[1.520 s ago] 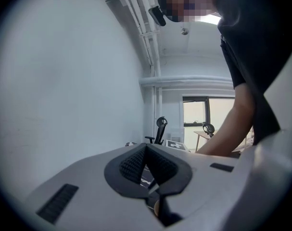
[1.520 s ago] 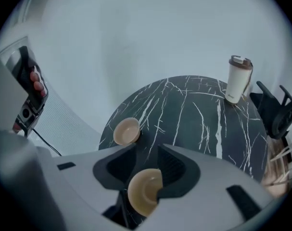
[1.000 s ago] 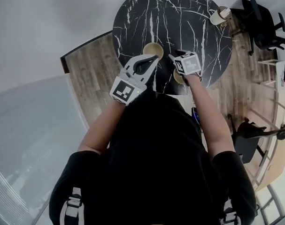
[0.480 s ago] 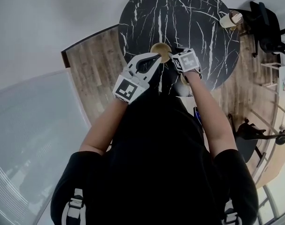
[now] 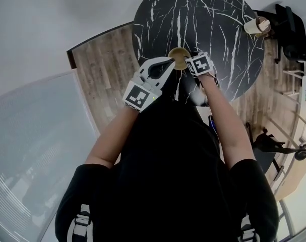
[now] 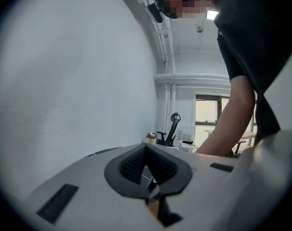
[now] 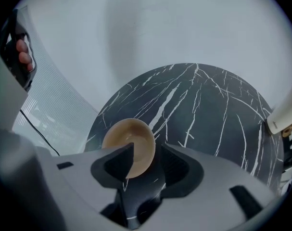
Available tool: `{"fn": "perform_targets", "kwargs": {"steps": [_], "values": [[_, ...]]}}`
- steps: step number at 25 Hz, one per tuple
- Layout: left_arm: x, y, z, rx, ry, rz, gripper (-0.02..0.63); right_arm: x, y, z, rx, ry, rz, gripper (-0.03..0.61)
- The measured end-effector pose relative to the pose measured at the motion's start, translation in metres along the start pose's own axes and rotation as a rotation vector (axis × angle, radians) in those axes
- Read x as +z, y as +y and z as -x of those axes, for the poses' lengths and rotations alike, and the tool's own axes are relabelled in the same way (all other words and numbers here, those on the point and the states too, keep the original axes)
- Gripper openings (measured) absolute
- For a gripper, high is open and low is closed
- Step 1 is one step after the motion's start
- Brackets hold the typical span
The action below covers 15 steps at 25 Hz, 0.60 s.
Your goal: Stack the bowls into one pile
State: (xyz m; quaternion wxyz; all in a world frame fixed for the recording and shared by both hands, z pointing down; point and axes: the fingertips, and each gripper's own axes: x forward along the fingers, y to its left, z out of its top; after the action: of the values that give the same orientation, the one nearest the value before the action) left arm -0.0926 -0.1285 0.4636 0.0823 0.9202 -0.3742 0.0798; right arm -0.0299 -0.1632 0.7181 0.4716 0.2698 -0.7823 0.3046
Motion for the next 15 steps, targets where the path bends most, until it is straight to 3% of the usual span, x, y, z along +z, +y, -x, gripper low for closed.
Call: {"fn": "perform_targets", "kwargs": {"steps": [6,15], "values": [[-0.006,0.012,0.003,0.009,0.007,0.012,0.004,-0.001,0.001,-0.016,-0.002,0.033,-0.001,0.169],[-0.013,0.026,0.008,0.024,0.025,0.038,0.005,-0.004,-0.004,-0.033,-0.026,0.068,-0.004,0.073]]}}
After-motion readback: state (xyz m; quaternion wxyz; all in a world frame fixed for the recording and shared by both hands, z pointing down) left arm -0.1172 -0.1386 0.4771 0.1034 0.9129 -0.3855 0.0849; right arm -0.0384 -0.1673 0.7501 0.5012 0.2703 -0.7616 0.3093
